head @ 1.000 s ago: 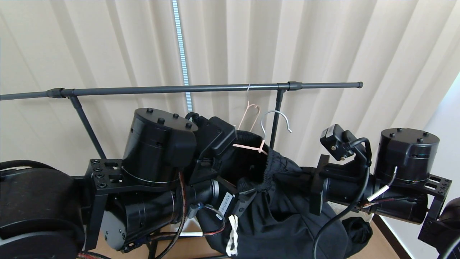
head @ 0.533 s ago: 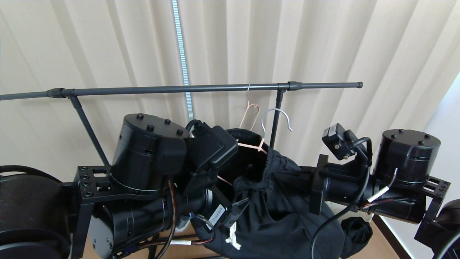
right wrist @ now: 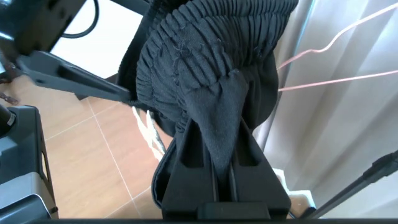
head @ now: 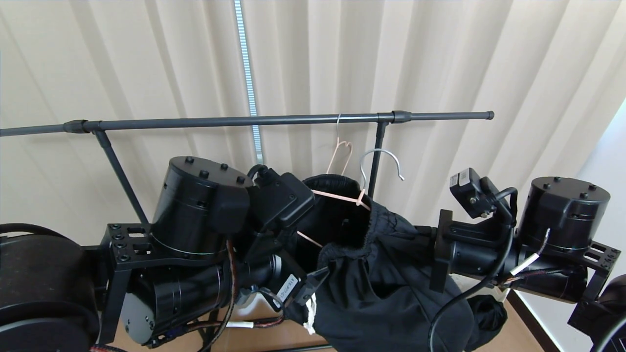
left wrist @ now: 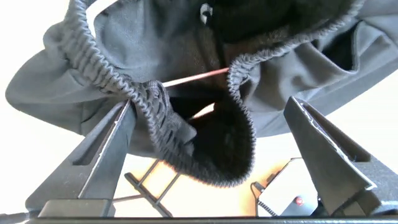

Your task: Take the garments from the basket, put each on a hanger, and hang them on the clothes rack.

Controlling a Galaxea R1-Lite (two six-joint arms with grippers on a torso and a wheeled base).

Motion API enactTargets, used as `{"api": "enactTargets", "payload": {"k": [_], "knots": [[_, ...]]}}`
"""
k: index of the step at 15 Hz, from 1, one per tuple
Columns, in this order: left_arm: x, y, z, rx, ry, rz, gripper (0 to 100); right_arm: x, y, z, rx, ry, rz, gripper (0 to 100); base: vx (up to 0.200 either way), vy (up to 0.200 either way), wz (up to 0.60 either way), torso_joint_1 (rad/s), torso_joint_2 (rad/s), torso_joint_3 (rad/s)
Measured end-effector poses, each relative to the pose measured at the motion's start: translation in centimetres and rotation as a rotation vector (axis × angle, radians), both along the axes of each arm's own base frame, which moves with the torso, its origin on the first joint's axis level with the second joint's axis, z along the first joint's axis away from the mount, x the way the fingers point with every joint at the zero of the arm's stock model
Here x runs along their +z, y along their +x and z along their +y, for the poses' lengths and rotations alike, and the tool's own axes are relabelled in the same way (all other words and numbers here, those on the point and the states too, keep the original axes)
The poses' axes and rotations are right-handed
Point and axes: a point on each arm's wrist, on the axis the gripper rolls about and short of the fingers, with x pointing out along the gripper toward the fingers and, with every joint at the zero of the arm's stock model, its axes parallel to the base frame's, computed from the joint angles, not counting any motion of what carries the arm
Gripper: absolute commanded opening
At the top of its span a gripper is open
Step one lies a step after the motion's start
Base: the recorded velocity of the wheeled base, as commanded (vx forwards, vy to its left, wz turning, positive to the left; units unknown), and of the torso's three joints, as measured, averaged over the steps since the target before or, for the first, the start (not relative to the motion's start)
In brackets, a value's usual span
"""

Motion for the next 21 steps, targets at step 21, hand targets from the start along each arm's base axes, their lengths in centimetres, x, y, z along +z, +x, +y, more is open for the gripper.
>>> {"api": "enactTargets", "payload": {"k": [21], "knots": [[6.1, -1.2, 6.7, 0.216, -0.056, 0.067, 100, -0.3, 3.3, -3.8, 0.238, 0.088, 0.039, 0, 0.0, 0.0, 0.0, 0.0, 0.0, 0.0]]}}
